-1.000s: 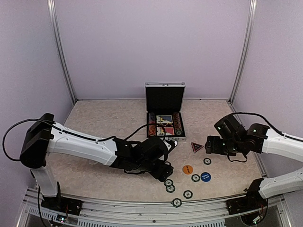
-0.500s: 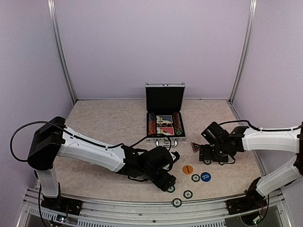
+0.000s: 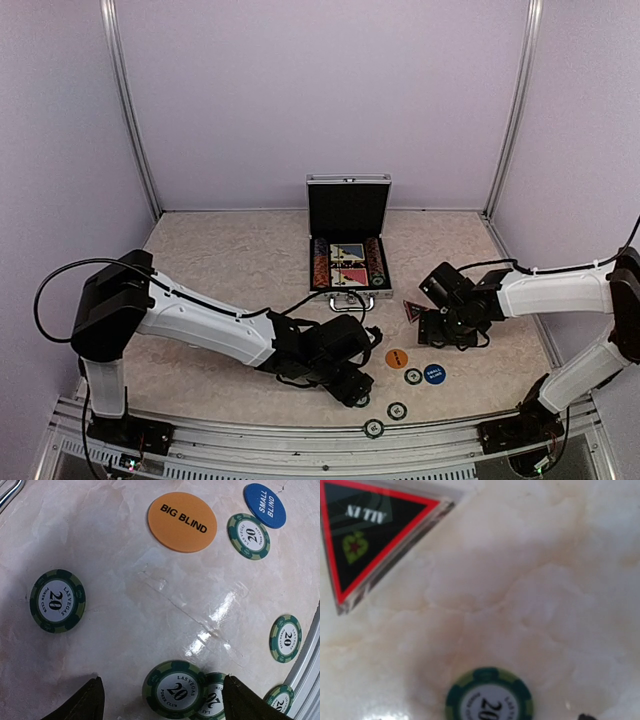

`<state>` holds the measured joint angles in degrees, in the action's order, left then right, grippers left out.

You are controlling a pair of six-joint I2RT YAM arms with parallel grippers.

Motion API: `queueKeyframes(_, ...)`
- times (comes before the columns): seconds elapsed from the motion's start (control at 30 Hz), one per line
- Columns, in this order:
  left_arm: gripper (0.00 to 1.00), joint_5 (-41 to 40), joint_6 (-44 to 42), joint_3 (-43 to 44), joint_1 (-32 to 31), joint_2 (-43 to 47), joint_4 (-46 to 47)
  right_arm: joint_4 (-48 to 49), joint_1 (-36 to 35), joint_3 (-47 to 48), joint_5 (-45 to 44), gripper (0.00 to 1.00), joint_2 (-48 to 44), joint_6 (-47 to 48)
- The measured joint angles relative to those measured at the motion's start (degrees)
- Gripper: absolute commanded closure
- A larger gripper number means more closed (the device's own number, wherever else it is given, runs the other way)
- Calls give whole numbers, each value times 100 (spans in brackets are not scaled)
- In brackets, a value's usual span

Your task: Pack up texas hold em set

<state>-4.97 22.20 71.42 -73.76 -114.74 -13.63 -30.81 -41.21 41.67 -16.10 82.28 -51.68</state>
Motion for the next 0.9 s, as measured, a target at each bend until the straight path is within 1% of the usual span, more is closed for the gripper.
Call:
queueKeyframes(0.17, 34, 0, 7, 98, 0, -81, -31, 37, 26, 0, 2, 16, -44, 15)
queueKeyframes(0.33, 39, 7, 7, 190, 0, -153, -50, 37, 42, 0, 0, 16, -109, 28)
queueKeyframes(0.6, 43, -17, 9, 203, -44, -153, -131, 35, 52, 0, -2, 17, -308, 79)
queueKeyframes(0.9, 49, -114, 33, 232, -170, -157, -254, 31, 85, 0, -4, 17, -422, 107)
